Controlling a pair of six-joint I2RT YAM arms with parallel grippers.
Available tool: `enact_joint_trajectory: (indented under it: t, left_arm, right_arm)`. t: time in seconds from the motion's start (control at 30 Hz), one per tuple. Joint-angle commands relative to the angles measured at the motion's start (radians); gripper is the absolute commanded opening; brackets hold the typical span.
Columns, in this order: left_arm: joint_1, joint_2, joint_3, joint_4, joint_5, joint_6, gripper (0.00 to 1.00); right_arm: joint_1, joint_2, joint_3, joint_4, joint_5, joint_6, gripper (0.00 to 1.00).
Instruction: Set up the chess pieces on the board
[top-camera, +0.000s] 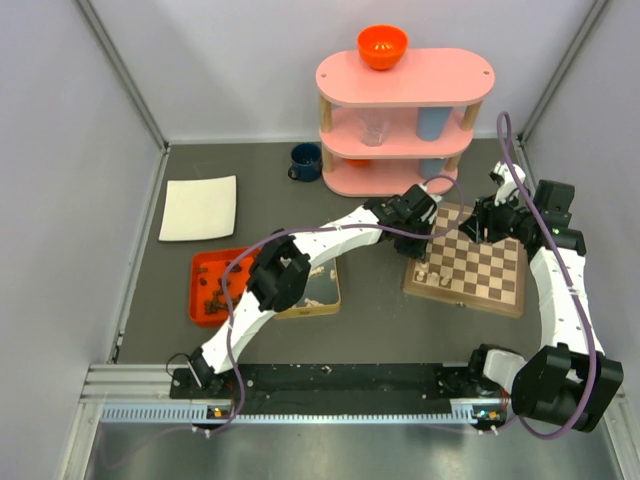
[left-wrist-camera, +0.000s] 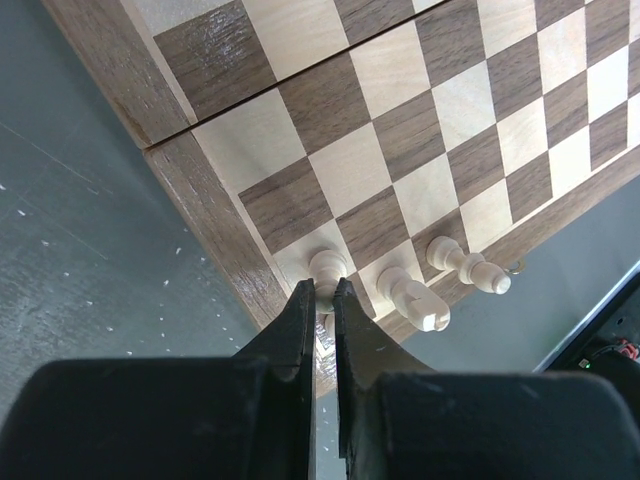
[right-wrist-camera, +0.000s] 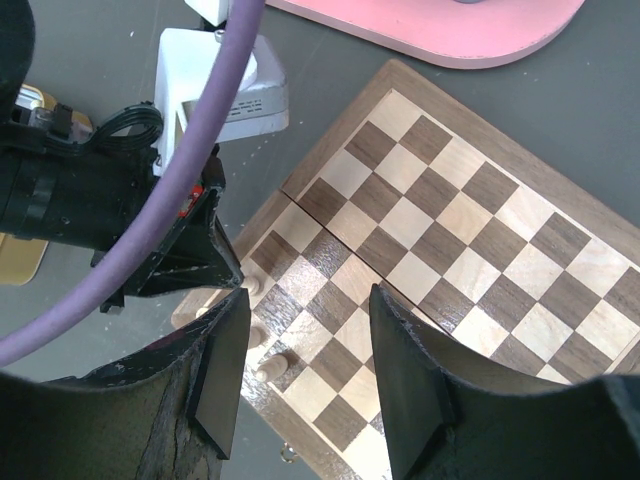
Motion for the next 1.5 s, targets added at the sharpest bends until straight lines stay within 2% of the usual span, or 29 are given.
enact_joint_trajectory:
  t: [0.0, 0.27, 0.43, 0.73, 1.13, 1.47]
  left_arm:
    - [-0.006, 0.013, 0.044, 0.0, -0.007, 0.009, 0.08]
    - [-0.006, 0.014, 0.047, 0.0, -0.015, 0.007, 0.1]
    - [-0.008, 0.014, 0.05, -0.002, -0.013, 0.007, 0.18]
    - [-0.008, 0.017, 0.063, 0.0, -0.001, 0.0, 0.25]
    - [-0.008, 0.016, 0.067, 0.003, 0.016, 0.001, 0.28]
    - [-0.008, 0.024, 0.064, 0.003, 0.043, -0.003, 0.26]
  right_arm:
    - [-0.009, -0.031, -0.012, 0.04, -0.004, 0.012, 0.51]
    - [-0.008, -0.033, -0.012, 0.039, -0.004, 0.013, 0.51]
    - [-0.008, -0.033, -0.012, 0.039, -0.004, 0.012, 0.51]
    - [-0.009, -0.032, -0.014, 0.039, -0.004, 0.013, 0.51]
    - [-0.008, -0.028, -0.014, 0.04, -0.002, 0.012, 0.51]
    - [-0.009, -0.03, -0.014, 0.039, -0.001, 0.01, 0.51]
